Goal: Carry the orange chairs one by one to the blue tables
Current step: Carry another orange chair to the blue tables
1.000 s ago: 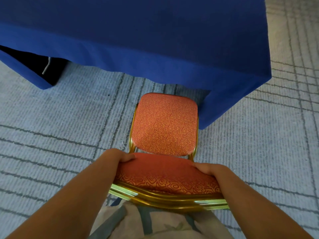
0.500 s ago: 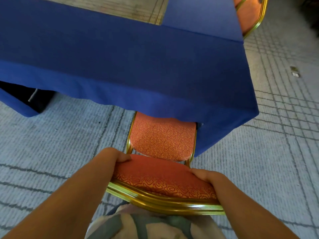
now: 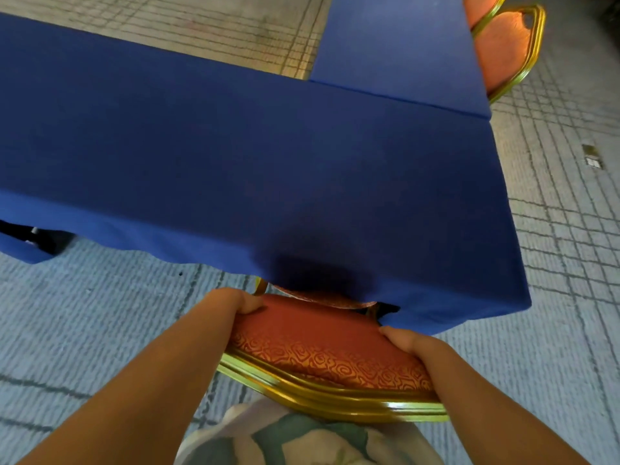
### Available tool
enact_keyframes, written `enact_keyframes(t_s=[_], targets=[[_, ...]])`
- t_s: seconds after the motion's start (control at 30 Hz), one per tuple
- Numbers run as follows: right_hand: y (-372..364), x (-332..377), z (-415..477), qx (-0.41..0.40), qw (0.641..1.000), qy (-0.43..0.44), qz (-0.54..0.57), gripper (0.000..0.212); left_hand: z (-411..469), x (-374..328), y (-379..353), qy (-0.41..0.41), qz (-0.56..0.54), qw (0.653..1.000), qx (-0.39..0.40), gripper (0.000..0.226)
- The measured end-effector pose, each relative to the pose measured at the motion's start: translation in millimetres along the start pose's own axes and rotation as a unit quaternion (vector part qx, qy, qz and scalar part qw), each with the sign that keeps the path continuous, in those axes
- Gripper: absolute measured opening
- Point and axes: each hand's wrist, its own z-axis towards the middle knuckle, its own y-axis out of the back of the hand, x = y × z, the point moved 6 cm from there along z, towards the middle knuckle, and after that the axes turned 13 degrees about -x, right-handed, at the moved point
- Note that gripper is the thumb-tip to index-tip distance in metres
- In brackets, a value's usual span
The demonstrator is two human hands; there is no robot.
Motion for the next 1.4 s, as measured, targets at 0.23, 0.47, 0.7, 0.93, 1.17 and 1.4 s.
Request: enact_keyframes(t_s=[0.23, 0.47, 0.7, 0.93, 1.17, 1.4], targets=[[35.8, 39.2, 16.9, 0.012, 0.996, -0.003, -0.087, 0.060, 30.9, -39.5, 41.0, -0.047, 0.023, 0.998, -0.029, 0.073], [26.9, 81.6, 12.3, 0.011, 0.977, 0.048, -0.209, 0.058, 44.0, -41.0, 39.3, -0.048, 0.025, 0.998, -0.011, 0.089], [10.6, 158.3, -13.9, 0.019, 0.962, 0.150, -0.227, 0.042, 31.5, -26.5, 54.9, -0.064, -0.032, 0.995, -0.067, 0.069], [-30.5, 263.0, -64.7, 0.010, 0.946, 0.271, -0.180, 0.034, 2.2, 29.7, 100.7, -0.074, -0.119, 0.973, -0.185, 0.046], [-107.2, 394.5, -152.4, 0.014, 0.923, 0.372, -0.097, 0.016, -22.5, 170.6, 139.4, -0.066, -0.273, 0.930, -0.237, 0.030], [-221.8, 511.1, -241.8, 0.050, 0.878, 0.463, -0.114, 0.022, -44.2, 356.2, 171.0, 0.007, -0.375, 0.870, -0.320, 0.030]])
